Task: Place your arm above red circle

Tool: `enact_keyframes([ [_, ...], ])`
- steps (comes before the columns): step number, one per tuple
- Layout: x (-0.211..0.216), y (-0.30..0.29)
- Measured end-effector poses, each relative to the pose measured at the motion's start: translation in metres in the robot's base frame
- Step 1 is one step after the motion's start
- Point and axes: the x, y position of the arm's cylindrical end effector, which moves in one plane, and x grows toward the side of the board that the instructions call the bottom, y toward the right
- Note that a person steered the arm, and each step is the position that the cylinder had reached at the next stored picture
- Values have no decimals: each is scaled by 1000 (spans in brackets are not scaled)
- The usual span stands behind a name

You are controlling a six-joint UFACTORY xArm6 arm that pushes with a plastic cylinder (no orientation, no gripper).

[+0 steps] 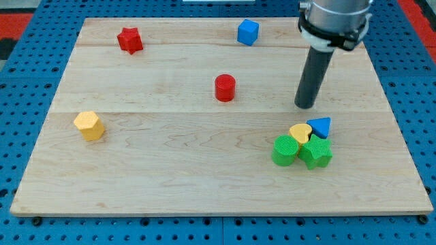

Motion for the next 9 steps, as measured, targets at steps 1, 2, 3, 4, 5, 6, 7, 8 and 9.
enact_keyframes([
  [1,-19,18],
  [2,-29,44],
  [3,-29,43],
  [4,-29,43],
  [5,-29,41],
  [6,-29,39],
  [7,-35,38],
  [8,-39,35],
  [9,-40,29],
])
